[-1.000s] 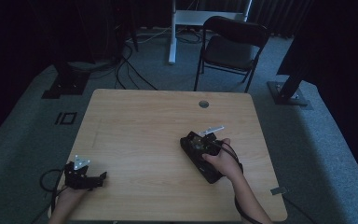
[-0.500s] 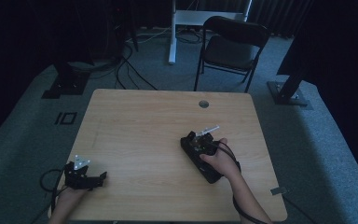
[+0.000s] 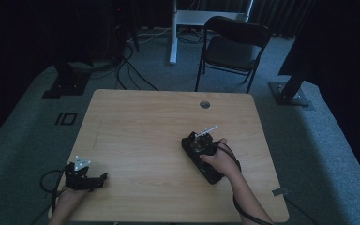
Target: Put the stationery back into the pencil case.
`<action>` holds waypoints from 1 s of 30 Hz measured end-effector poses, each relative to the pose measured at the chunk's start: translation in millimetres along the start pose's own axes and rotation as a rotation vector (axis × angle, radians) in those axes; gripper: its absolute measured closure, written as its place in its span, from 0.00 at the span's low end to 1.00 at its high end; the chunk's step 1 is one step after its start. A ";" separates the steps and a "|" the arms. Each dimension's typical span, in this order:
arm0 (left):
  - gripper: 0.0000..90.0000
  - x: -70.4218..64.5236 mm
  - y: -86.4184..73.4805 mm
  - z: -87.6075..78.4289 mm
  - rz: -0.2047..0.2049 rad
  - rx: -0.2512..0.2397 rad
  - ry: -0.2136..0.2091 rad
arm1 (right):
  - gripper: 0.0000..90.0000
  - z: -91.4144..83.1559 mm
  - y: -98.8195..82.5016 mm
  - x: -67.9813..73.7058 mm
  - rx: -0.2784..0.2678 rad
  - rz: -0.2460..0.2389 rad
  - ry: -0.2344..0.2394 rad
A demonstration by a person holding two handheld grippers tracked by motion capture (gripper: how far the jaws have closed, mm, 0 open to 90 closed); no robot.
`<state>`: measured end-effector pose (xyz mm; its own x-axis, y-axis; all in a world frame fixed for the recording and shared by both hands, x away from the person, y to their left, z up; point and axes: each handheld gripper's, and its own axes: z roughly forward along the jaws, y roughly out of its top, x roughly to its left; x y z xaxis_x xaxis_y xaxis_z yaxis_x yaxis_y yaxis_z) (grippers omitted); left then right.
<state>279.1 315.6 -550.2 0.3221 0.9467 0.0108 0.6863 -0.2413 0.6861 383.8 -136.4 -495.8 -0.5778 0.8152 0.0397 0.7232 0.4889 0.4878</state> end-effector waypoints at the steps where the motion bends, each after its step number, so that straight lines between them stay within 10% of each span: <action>1: 0.00 0.0 0.0 0.0 0.000 0.000 0.000 | 0.55 0.4 0.1 0.0 0.004 0.000 0.001; 15: 0.00 -0.1 0.0 0.1 0.002 -0.001 -0.002 | 0.54 -2.0 1.1 -3.4 -0.004 0.020 0.020; 30: 0.00 -0.1 0.0 0.1 0.002 -0.001 -0.002 | 0.44 -28.7 -7.6 -13.4 -0.161 0.030 0.055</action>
<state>279.2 315.5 -550.3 0.3245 0.9458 0.0106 0.6854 -0.2428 0.6865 375.2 -160.0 -475.0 -0.5798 0.8084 0.1015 0.6730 0.4049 0.6190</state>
